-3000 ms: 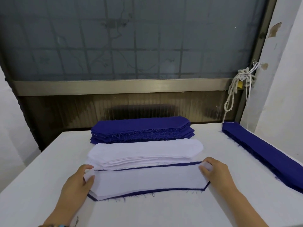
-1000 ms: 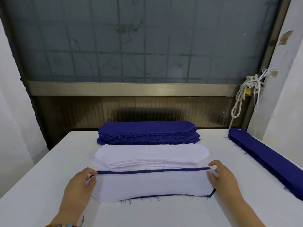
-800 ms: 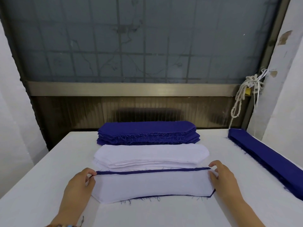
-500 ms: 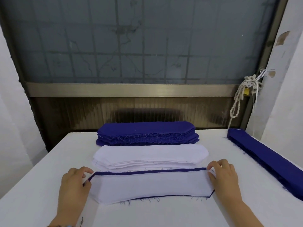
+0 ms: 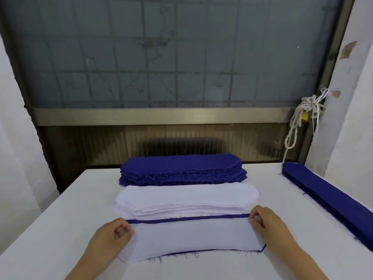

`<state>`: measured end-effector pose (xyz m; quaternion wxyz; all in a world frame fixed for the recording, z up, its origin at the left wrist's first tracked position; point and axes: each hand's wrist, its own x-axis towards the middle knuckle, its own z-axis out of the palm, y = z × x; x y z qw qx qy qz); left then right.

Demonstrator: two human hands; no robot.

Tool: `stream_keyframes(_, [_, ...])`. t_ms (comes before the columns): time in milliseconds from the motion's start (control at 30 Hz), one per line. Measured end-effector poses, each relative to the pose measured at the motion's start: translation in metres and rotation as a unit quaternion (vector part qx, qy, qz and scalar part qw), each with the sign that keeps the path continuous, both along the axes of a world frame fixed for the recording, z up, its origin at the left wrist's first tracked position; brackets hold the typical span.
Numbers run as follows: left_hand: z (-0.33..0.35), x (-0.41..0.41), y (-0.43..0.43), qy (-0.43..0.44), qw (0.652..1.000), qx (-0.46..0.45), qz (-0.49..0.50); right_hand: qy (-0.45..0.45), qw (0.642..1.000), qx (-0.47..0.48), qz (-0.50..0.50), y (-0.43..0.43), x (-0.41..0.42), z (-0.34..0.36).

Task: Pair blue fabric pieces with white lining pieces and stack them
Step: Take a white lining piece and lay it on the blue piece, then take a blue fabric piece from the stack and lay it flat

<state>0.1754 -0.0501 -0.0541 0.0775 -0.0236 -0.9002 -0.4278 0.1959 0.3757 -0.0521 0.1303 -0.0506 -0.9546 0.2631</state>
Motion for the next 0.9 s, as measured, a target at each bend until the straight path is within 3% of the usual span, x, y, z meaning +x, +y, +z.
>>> stream_keyframes(133, [0.018, -0.02, 0.001, -0.03, 0.999, 0.008, 0.043, 0.011, 1.0, 0.017, 0.006, -0.012, -0.015, 0.015])
stream_keyframes(367, [0.064, -0.069, 0.037, 0.129, 0.989, 0.005, 0.073, 0.124, 0.988, -0.004, 0.087, -0.067, -0.074, 0.052])
stream_keyframes(500, [0.075, -0.107, 0.061, 0.151, 0.986, -0.029, 0.07, 0.154, 0.98, 0.005, 0.123, -0.106, -0.12, 0.062])
stream_keyframes(733, [0.079, -0.164, 0.078, 0.059, 0.991, -0.102, 0.057, 0.055, 0.978, 0.003, 0.202, -0.158, -0.193, 0.066])
stream_keyframes(900, [0.078, -0.186, 0.067, 0.059, 0.992, -0.1, 0.058, 0.003, 0.988, -0.042, 0.148, -0.165, -0.224, 0.07])
